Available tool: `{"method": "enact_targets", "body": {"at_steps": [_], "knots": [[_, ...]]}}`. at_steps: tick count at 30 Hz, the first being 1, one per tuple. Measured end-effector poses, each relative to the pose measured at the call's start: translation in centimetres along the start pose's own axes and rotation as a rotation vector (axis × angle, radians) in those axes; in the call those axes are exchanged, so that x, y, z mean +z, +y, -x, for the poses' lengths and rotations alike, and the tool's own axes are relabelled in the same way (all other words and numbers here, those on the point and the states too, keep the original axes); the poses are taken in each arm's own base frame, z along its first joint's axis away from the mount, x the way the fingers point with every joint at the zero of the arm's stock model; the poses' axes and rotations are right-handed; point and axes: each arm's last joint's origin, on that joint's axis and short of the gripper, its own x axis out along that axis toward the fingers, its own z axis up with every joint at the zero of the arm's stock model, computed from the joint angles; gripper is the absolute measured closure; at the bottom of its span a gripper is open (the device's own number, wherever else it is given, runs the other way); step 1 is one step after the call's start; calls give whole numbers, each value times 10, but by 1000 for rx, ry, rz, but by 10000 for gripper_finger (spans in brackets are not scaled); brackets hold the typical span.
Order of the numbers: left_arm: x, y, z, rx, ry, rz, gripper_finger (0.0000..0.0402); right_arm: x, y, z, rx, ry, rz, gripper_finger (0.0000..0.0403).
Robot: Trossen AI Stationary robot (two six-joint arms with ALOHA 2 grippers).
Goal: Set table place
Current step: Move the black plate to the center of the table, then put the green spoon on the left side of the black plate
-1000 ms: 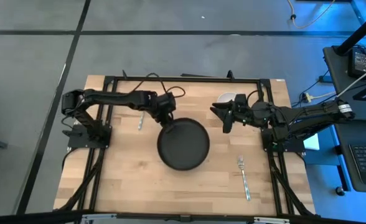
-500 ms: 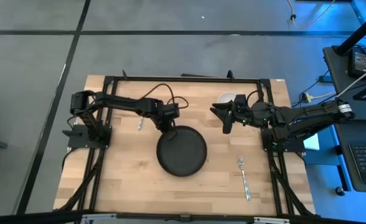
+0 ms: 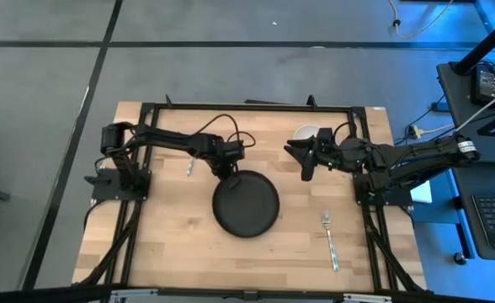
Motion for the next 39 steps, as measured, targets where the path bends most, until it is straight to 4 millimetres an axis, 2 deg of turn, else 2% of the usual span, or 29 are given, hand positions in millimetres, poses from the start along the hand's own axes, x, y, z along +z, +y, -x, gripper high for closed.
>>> {"method": "enact_targets", "body": {"at_steps": [4, 12, 18, 27, 35, 39], "knots": [[0, 1, -9, 13, 28, 4, 392, 0, 0, 0, 0, 1, 1, 268], [0, 1, -9, 11, 26, -2, 386, 0, 0, 0, 7, 6, 1, 268], [4, 0, -9, 15, -15, -68, 363, 0, 0, 0, 7, 6, 2, 268], [6, 1, -9, 38, -54, -69, 328, 0, 0, 0, 7, 6, 3, 268], [6, 3, -9, 38, -34, -23, 327, 0, 0, 0, 7, 6, 5, 268], [6, 4, -5, -46, 12, 44, 327, 0, 0, 0, 7, 6, 5, 268]]}}
